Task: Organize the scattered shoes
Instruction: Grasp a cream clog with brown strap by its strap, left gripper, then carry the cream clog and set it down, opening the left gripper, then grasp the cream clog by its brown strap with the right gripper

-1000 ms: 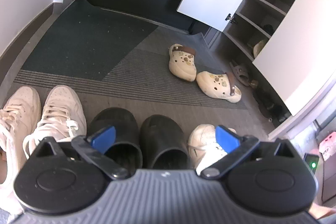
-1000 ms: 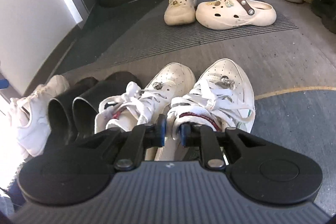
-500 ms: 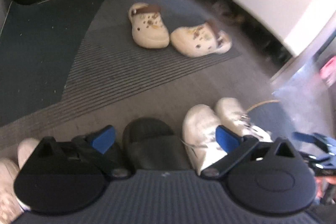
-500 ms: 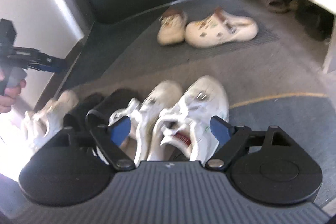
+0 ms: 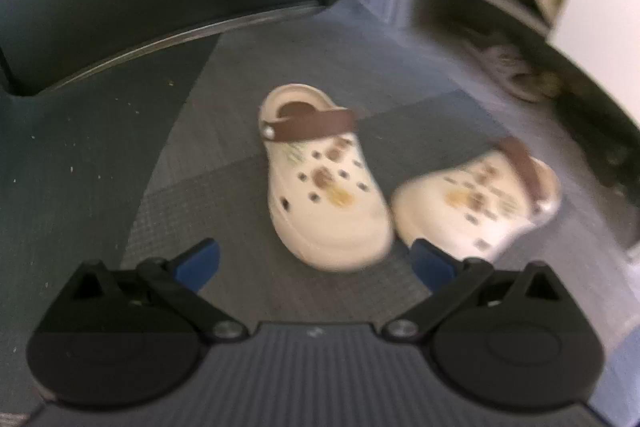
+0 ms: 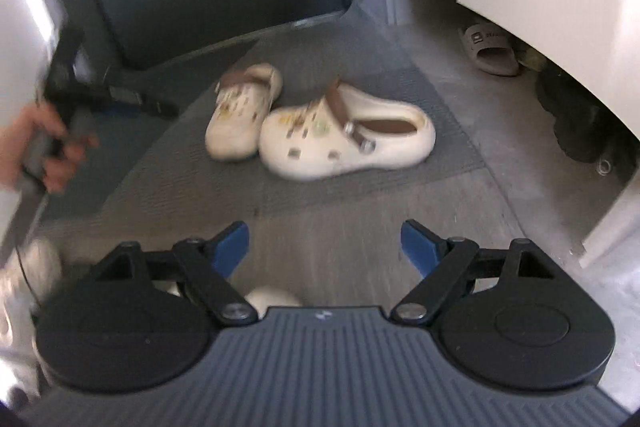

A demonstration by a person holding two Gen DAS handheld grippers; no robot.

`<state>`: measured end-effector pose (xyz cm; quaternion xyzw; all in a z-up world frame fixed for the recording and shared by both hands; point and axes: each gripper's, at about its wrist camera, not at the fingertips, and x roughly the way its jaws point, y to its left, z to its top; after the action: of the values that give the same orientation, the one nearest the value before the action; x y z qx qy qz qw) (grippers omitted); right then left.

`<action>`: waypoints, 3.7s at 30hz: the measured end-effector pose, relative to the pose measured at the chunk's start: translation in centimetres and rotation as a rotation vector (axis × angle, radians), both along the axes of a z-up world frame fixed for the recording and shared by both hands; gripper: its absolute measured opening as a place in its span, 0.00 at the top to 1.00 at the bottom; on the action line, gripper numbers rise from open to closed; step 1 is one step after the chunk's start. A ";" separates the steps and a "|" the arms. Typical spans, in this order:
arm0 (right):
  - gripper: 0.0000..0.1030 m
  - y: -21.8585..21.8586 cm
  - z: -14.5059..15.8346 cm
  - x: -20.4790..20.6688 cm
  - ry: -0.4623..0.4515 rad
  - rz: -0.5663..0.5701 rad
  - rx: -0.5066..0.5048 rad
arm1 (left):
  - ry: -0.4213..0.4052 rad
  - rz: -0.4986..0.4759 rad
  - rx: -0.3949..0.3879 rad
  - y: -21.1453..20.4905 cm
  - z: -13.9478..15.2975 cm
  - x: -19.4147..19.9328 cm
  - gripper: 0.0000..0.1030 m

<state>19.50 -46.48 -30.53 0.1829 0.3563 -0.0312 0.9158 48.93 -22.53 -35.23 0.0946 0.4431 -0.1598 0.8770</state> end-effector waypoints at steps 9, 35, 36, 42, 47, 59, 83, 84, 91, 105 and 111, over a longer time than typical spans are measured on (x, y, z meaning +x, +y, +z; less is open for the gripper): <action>0.17 -0.2 -6.9 -2.3 0.177 -0.133 0.146 | -0.059 0.062 -0.054 -4.7 -4.7 6.5 0.00; 0.17 -0.3 -11.6 -11.2 0.341 -0.513 0.302 | -0.086 0.183 0.064 -3.8 -7.9 7.4 0.12; 0.17 -0.1 -11.6 -11.1 0.337 -0.513 0.305 | -0.086 0.178 0.068 -2.9 -7.5 7.0 0.12; 0.17 1.5 -10.4 -10.9 0.280 -0.463 0.310 | -0.051 0.132 0.105 3.5 -5.2 3.1 0.12; 0.17 4.0 -9.5 -10.5 0.254 -0.376 0.305 | 0.045 0.135 0.159 8.5 -5.5 0.0 0.12; 0.17 8.4 -6.8 -10.0 0.138 -0.284 0.305 | 0.132 0.184 0.086 14.3 -7.0 -2.4 0.06; 0.17 16.7 30.4 -8.5 -0.105 0.194 -0.034 | 0.005 0.419 -0.105 23.2 32.6 -26.9 0.00; 0.17 17.3 31.0 -9.1 -0.138 0.153 -0.012 | 0.026 0.430 -0.098 23.7 33.0 -27.9 0.00; 0.17 19.0 29.2 -11.6 -0.093 0.186 -0.002 | 0.090 0.455 -0.205 26.2 33.0 -33.5 0.00; 0.18 26.4 22.6 -10.8 -0.096 0.706 -0.460 | 0.006 0.443 -0.317 28.5 35.4 -36.4 0.00; 0.18 29.2 16.6 -5.4 -0.022 0.848 -0.710 | -0.142 0.498 -0.198 28.0 37.1 -36.6 0.01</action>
<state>14.07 -17.27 -13.89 -0.2964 0.3566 0.2240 0.8572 12.30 5.47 1.82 -0.0924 0.3723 0.0254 0.9231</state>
